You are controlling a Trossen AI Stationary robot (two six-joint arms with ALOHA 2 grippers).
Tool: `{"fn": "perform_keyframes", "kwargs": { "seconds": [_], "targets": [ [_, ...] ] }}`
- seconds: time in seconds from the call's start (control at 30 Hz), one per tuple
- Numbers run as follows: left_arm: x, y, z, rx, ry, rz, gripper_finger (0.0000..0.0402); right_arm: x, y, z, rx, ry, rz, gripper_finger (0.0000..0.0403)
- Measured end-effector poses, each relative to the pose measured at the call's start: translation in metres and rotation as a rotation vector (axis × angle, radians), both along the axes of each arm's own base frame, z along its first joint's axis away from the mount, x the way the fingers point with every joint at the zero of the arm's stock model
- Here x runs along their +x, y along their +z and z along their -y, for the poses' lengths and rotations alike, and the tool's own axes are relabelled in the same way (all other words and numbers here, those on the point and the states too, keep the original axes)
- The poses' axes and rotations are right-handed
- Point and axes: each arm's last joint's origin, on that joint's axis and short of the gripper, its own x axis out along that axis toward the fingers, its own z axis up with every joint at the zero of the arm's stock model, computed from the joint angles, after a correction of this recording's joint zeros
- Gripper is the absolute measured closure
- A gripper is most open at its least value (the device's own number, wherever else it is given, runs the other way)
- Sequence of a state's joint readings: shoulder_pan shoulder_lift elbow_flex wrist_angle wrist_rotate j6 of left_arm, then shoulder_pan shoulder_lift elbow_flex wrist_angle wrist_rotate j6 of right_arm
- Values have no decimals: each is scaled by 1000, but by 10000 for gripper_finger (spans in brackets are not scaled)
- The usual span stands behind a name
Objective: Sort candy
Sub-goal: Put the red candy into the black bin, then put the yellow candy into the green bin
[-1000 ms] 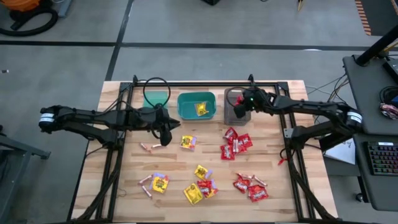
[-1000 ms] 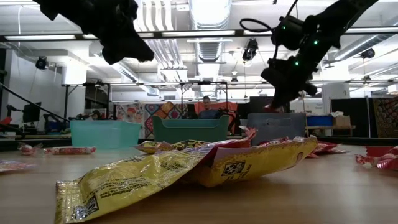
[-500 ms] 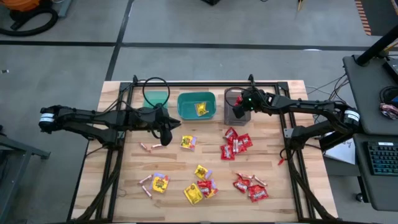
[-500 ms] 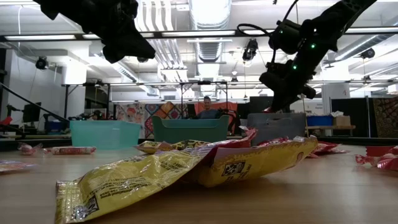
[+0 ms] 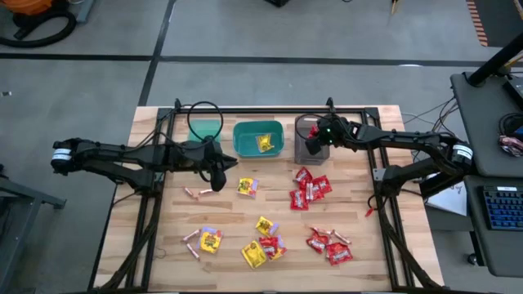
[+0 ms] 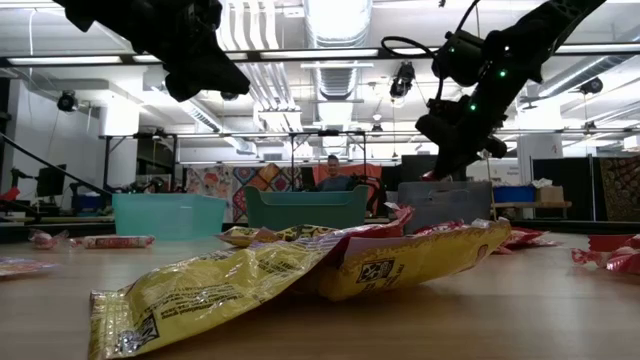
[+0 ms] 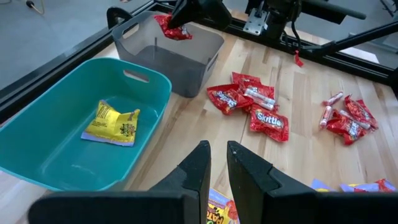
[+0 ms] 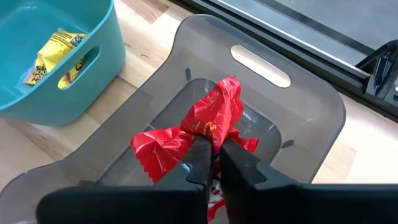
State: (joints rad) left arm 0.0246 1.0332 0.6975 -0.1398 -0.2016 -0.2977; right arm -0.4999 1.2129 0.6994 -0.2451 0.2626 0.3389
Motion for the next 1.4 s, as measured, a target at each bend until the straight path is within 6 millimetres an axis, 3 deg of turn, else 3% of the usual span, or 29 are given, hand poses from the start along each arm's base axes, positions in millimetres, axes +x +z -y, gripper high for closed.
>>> {"fn": "perform_keyframes", "kwargs": {
  "seconds": [0.53, 0.73, 0.87, 1.07, 1.23, 1.4],
  "targets": [
    [0, 1, 0, -10, 5, 9, 364, 0, 9, 2, -70, 6, 35, 280],
    [0, 1, 2, -37, -2, 14, 364, 0, 30, -4, -30, 110, 146, 260],
    [2, -2, 10, -49, -54, 0, 364, 1, 46, -21, 43, 288, 266, 263],
    [14, -16, 31, -45, -144, -60, 364, 3, 62, -61, 94, 500, 347, 271],
    [21, -34, 56, -35, -242, -147, 362, 4, 66, -93, 139, 617, 364, 273],
    [25, -48, 74, -21, -303, -223, 331, 6, 67, -114, 174, 695, 369, 271]
  ]
}}
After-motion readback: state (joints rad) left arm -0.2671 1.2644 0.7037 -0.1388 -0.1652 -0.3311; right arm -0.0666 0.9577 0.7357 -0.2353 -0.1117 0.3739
